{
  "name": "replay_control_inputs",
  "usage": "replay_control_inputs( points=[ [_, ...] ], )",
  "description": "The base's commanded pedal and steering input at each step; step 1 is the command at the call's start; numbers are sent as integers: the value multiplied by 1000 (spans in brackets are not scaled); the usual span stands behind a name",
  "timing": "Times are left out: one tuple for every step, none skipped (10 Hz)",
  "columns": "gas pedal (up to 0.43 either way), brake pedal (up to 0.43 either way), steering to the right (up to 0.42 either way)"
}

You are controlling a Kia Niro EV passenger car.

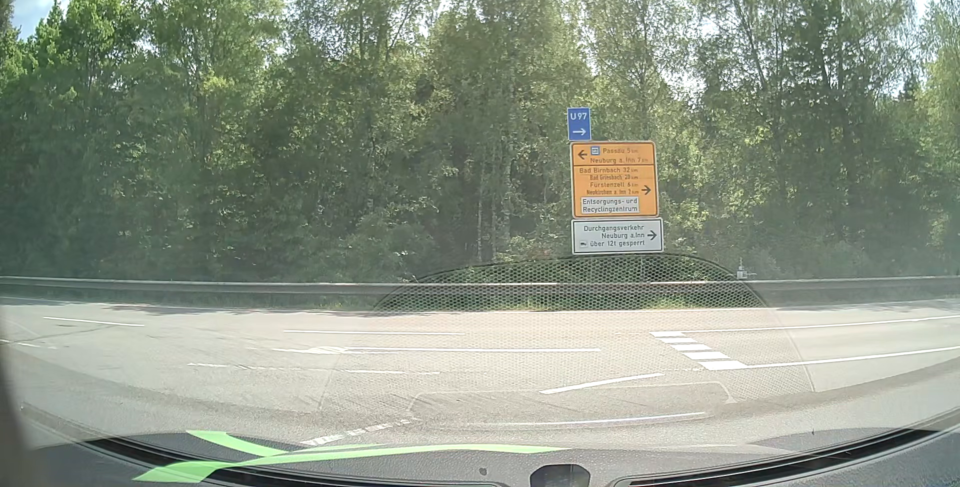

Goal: Follow the waypoints while adhering to traffic rules and regulations

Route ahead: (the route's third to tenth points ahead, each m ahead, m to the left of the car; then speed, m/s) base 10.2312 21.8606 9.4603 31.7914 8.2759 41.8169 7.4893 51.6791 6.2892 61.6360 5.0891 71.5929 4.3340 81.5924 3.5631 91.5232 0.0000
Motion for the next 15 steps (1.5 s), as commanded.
replay_control_inputs(
  points=[
    [0,299,-63],
    [0,299,-63],
    [0,293,-63],
    [0,299,-63],
    [0,293,-63],
    [0,293,-63],
    [0,293,-63],
    [0,287,-63],
    [0,274,-63],
    [0,232,-63],
    [0,134,-63],
    [0,12,-63],
    [0,0,-63],
    [0,0,-65],
    [0,0,-65]
  ],
)
